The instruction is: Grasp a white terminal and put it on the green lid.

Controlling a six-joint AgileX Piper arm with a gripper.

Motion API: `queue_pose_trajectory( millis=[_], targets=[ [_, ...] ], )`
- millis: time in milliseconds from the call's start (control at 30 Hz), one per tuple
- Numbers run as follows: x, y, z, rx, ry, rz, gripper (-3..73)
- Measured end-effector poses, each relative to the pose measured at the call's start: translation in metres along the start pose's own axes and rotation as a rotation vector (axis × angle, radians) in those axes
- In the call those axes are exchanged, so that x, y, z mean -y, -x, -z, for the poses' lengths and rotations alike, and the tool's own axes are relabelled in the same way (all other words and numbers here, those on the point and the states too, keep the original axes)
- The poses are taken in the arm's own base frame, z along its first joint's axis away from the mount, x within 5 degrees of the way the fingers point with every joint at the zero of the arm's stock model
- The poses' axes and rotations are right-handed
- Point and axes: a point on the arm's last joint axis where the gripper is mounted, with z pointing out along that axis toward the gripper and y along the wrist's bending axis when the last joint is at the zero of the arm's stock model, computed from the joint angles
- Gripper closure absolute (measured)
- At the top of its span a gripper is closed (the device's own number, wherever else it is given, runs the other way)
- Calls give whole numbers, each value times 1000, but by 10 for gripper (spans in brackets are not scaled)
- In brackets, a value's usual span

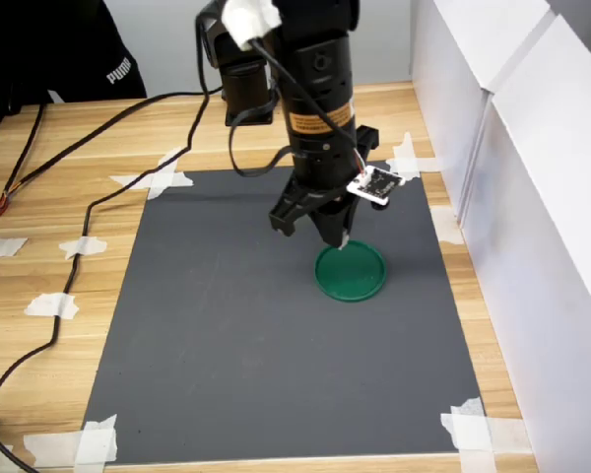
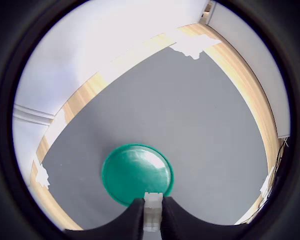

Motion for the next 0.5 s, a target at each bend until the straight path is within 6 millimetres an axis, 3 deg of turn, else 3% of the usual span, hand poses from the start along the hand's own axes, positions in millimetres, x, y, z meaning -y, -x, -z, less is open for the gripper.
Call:
queue_pose_trajectory(
  millis=[167,500],
  targets=[
    [-12,2,-11,6,-3,28,612],
    [-18,-7,-28,6,-16,33,612]
  ],
)
